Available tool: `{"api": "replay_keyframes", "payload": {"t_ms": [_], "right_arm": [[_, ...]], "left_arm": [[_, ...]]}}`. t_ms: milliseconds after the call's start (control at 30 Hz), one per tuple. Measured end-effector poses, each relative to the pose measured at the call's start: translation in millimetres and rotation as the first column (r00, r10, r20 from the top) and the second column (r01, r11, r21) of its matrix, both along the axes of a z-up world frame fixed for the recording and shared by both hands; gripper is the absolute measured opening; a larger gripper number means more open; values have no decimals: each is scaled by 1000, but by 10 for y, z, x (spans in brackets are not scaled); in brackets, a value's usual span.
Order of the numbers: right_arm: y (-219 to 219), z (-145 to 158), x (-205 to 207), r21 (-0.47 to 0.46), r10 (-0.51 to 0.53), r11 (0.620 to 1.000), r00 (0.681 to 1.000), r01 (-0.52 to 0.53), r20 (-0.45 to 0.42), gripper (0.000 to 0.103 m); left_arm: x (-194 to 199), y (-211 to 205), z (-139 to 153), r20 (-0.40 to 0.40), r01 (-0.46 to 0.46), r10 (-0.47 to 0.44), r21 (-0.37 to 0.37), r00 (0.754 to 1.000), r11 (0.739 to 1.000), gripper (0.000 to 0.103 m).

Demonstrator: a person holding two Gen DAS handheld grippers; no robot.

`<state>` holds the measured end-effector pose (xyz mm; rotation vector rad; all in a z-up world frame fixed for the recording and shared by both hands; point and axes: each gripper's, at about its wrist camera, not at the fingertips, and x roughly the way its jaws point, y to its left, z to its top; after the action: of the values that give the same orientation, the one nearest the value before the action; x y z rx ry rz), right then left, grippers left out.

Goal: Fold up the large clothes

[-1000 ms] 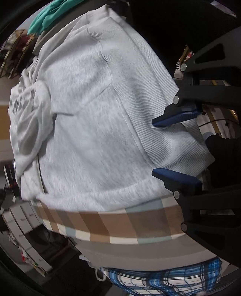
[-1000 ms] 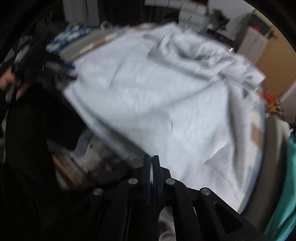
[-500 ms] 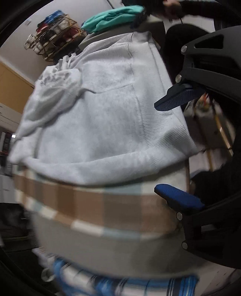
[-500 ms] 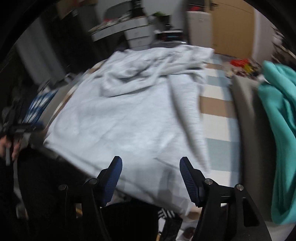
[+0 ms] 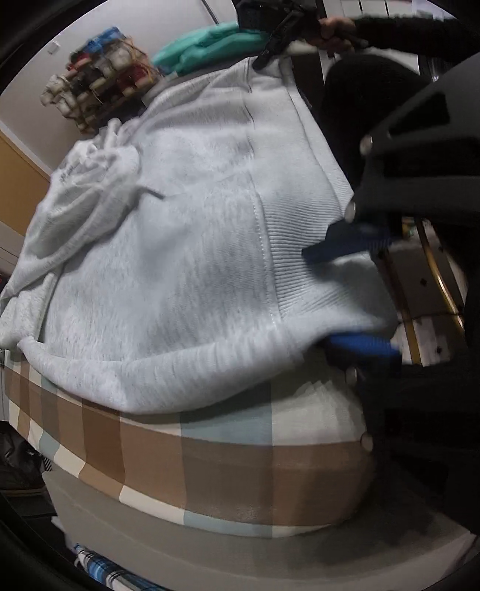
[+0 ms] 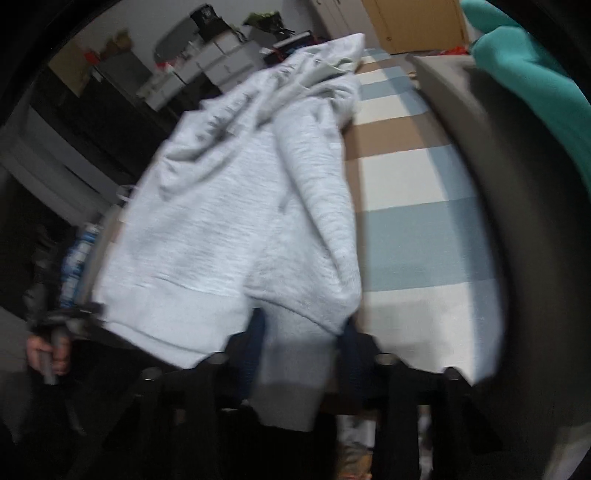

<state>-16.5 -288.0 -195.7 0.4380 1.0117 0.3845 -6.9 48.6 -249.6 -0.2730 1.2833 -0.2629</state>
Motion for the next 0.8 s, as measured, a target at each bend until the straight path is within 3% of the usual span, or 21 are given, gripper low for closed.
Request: {"api": "replay_keyframes", "payload": {"t_ms": [100, 167, 267, 300, 333, 367, 467, 567, 700, 800], "right_arm": [[-9, 197, -82, 160, 19, 986, 993, -38, 118, 26], [4, 221, -99, 268, 32, 961, 987, -74, 158, 33], [23, 130, -53, 272, 19, 961, 992, -53, 127, 37], [39, 48, -26, 259, 10, 965, 995, -34, 96, 37], [37, 5, -16, 256, 7, 966, 997, -27, 79, 37], [48, -73, 1, 246, -4, 969, 999, -8, 49, 41], [69, -148, -7, 197, -13, 980, 1000, 9, 17, 48], [102, -142, 9, 70, -26, 997, 1000, 24, 17, 64], [65, -93, -11, -19, -28, 999, 999, 28, 34, 66], [100, -120, 11, -27, -24, 999, 1000, 24, 4, 62]], "left_arm": [[-24, 167, 199, 59, 6, 2, -145, 998, 989, 26], [-52, 262, 280, 113, -8, 35, -234, 993, 972, 26], [-26, 389, 170, 81, -61, 92, -323, 992, 944, 34], [-19, 410, 108, 51, -83, 105, -331, 993, 940, 43], [-8, 394, 54, 23, -99, 113, -323, 993, 941, 52], [-19, 381, 4, 5, -109, 115, -292, 993, 950, 55], [7, 214, -1, -4, -96, 97, -188, 995, 978, 58], [-26, 152, -6, -7, -94, 94, -104, 996, 990, 60], [-61, 111, 29, 37, -74, 71, 76, 997, 994, 60], [-100, 89, 25, 63, -60, 54, 106, 997, 993, 59]]}}
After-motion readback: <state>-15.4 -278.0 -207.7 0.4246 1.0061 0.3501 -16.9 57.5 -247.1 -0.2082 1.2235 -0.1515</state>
